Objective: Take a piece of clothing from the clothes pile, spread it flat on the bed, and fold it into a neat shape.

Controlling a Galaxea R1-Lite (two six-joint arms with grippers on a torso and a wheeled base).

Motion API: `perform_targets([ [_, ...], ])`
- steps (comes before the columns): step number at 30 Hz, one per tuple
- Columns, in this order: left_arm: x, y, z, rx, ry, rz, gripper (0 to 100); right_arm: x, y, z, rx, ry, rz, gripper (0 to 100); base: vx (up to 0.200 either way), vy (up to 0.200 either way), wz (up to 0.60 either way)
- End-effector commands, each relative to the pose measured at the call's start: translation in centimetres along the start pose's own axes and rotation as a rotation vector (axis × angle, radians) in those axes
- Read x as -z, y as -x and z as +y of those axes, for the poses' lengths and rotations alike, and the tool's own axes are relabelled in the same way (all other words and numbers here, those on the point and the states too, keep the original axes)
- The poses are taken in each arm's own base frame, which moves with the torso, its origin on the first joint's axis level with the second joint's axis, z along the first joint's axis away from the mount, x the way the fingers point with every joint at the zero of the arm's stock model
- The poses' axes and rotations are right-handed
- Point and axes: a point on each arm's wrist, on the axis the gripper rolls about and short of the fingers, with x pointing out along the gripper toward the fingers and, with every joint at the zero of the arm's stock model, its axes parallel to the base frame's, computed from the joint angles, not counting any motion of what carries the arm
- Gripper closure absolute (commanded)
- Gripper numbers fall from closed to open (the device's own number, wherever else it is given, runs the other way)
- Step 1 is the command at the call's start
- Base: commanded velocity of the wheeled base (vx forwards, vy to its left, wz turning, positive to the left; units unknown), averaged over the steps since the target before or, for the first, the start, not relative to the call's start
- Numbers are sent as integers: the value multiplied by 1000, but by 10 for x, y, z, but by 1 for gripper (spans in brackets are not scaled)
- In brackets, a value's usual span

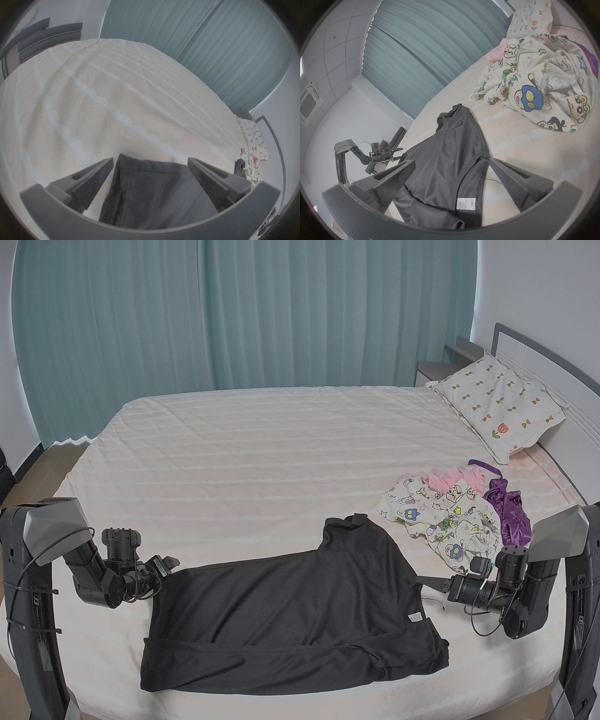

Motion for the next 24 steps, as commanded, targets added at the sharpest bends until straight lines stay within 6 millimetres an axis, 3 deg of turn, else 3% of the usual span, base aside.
perform_targets([
  [1,1,-7,1,-1,0,0,0,0,-2,2,-9,8,-3,0,0,0,0],
  [6,-1,-10,1,-1,-4,-8,0,0,-5,2,-15,14,-3,0,0,0,0],
  [7,0,-11,0,-4,-6,-10,100,0,-6,2,-16,16,-5,0,0,0,0],
  [14,-2,-13,-1,-15,3,-27,100,-10,-17,6,-34,47,-44,0,0,0,0],
  [20,-8,-11,-3,-64,124,-117,100,-25,-36,13,-8,78,-105,0,0,0,0],
  [24,-14,-10,-5,-25,171,-178,100,-39,-59,14,34,83,-124,0,0,0,0],
])
